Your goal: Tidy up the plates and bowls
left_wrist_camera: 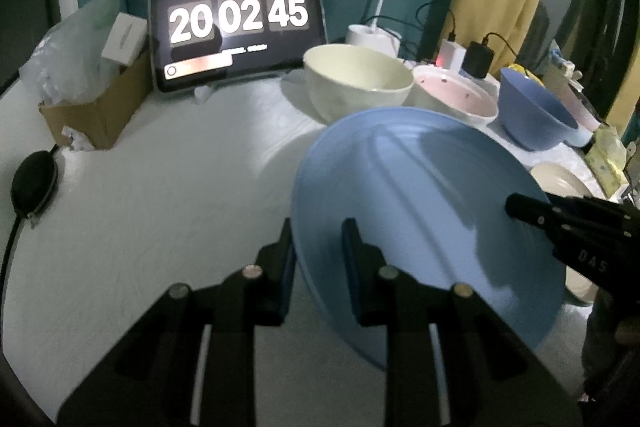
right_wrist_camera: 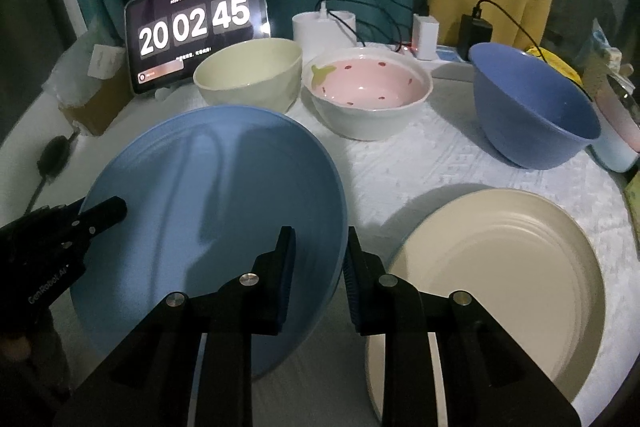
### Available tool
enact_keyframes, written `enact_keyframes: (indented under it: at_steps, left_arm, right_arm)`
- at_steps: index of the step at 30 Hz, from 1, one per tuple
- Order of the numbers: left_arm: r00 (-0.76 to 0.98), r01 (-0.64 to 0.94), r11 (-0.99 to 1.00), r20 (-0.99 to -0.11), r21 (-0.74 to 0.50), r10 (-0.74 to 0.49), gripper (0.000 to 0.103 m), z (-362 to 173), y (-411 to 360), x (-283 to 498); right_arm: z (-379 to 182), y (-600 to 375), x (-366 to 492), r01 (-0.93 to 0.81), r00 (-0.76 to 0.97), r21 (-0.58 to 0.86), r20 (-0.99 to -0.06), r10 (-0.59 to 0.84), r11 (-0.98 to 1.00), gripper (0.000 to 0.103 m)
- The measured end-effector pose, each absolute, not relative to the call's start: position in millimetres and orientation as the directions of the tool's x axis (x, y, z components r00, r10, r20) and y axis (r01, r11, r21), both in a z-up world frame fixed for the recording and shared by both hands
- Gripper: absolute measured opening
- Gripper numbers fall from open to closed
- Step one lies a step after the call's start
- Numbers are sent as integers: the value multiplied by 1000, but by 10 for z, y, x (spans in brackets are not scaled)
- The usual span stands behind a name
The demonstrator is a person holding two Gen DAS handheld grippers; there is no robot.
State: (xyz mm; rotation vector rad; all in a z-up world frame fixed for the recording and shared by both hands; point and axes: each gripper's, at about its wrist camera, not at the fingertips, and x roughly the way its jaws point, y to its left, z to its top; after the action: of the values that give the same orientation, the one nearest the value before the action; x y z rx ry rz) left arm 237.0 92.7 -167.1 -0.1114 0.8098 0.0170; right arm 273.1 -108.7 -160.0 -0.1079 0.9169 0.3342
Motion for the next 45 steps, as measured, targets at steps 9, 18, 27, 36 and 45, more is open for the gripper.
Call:
enact_keyframes:
  at_steps: [9, 18, 27, 36, 45]
  left_arm:
    - [705, -28, 996, -709, -81, -37, 23, -1544, 726, 2263]
    - [710, 12, 998, -702, -66, -55, 23, -1466, 458, 2197]
    - [706, 55, 997, -704, -52, -76, 23, -1430, 131, 2161]
    - [694, 106, 994, -713, -38, -102, 23, -1430, -242, 2170]
    - [674, 159, 987, -727, -27, -129, 23, -1461, -601, 2209]
  right_arm:
    - [-1502, -1297, 2609, -305, 590, 58, -772, 237, 951, 25]
    - [-1427, -1583, 2494, -269, 615, 73, -754, 230, 960, 25]
    - [-1404, -1913, 2395, -227, 635, 93, -740, 220, 969, 25]
    - [-1400, -2295, 2336, -176, 650, 113, -733, 202, 978, 25]
    - [-1438, -2660, 2310, -122, 658, 128, -732, 177, 984, 25]
